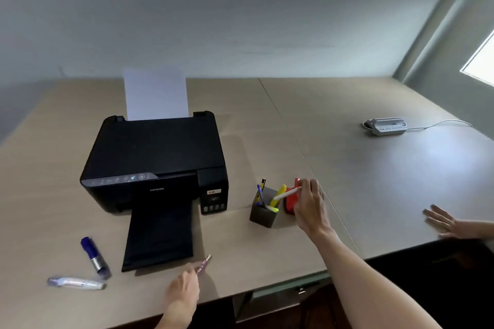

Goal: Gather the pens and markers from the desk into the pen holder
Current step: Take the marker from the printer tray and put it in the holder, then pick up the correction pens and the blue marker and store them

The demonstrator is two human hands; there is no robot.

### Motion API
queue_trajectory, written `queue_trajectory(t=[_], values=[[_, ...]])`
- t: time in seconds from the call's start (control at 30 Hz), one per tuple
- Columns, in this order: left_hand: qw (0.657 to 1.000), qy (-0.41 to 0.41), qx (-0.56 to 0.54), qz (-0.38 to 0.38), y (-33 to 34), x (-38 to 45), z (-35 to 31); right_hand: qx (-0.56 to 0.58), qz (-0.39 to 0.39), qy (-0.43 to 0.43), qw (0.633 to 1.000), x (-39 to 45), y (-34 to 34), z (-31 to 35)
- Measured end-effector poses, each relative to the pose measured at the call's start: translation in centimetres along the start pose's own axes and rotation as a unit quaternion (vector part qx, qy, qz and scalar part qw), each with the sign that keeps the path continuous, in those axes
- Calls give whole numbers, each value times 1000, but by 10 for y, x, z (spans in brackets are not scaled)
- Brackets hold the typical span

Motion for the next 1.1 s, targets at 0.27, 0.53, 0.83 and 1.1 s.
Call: queue_trajectory(t=[0.27, 0.53, 0.83, 1.1], values=[[986, 151, -71, -20, -48, -8, -69, -95, 169, -2, 981, 4, 58, -3], [910, 274, -222, -217, -157, 14, -144, 13, 95, -4, 995, -3, 46, -14], [946, 270, -134, -122, -134, 60, -194, 8, 93, 61, 994, -9, 28, -56], [938, 280, -186, -88, -107, 48, -143, -7, 162, 76, 984, -56, 50, -55]])
Point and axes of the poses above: each hand's wrist, its own x-axis towards the middle knuckle, its own y-axis out of the palm, z = x × y, the point moved 6 cm from there along x, towards the middle knuckle, and after that the axes turned 3 degrees about z, right-handed, at the moved point
